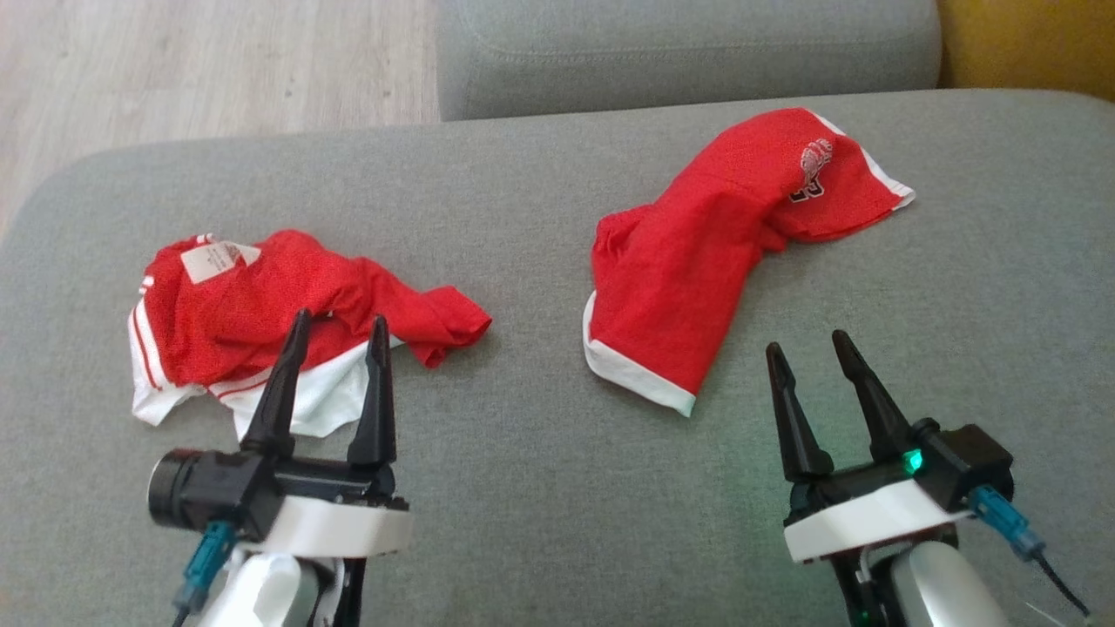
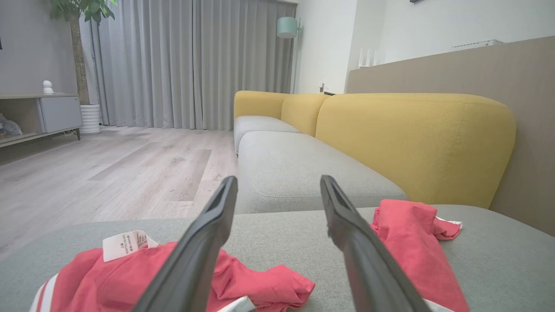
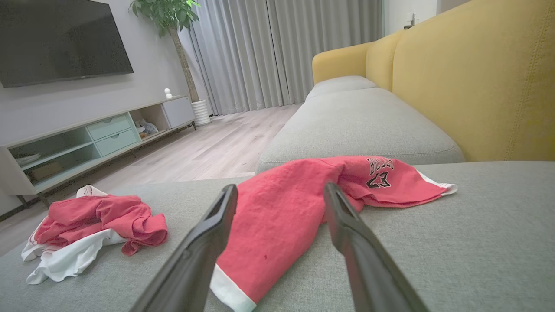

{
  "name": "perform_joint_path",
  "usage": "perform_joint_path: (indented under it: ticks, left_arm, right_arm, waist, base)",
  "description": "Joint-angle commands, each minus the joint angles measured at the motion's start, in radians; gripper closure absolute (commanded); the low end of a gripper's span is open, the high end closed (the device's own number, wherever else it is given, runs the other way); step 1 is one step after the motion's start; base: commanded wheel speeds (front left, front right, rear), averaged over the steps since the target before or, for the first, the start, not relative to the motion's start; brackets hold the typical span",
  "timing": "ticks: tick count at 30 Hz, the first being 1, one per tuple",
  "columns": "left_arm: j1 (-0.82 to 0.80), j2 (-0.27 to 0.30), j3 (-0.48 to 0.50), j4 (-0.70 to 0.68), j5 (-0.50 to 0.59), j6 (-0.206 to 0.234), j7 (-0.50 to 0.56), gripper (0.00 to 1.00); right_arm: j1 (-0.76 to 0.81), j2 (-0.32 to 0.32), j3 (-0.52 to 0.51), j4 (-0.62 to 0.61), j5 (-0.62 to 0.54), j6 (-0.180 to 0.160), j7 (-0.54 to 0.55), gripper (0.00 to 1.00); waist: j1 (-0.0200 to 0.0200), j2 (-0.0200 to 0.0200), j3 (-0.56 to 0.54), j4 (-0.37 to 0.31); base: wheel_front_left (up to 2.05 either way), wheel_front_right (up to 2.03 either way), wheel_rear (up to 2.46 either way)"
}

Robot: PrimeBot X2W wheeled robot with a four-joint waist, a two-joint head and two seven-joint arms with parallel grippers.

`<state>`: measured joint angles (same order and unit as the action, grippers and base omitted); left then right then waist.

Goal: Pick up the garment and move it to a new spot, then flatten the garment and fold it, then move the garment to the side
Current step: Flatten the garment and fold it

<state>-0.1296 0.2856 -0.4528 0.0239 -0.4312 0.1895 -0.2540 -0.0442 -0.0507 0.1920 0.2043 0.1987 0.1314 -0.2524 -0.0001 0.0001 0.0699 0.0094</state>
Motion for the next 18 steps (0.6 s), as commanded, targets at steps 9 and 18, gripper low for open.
perform_joint_path:
  ticks: [9, 18]
  left_arm:
    - [-0.081, -0.041, 0.089, -0.024, 0.064, -0.066, -0.008, 0.00]
    - [-0.099, -0.092, 0.121, 0.001, 0.110, -0.116, -0.008, 0.00]
  right_arm:
    - [-0.157, 0.001, 0.019, 0.189, 0.015, -0.001, 0.011, 0.00]
    - [-0.311, 0.001, 0.051, 0.475, 0.097, -0.001, 0.057, 0.00]
  waist:
    - [0.0001, -0.0001, 0.084, 0.050]
    - [0.0001, -0.0001, 0.125, 0.115]
  base:
    - [0.00, 0.00, 0.00]
    - [0.00, 0.00, 0.00]
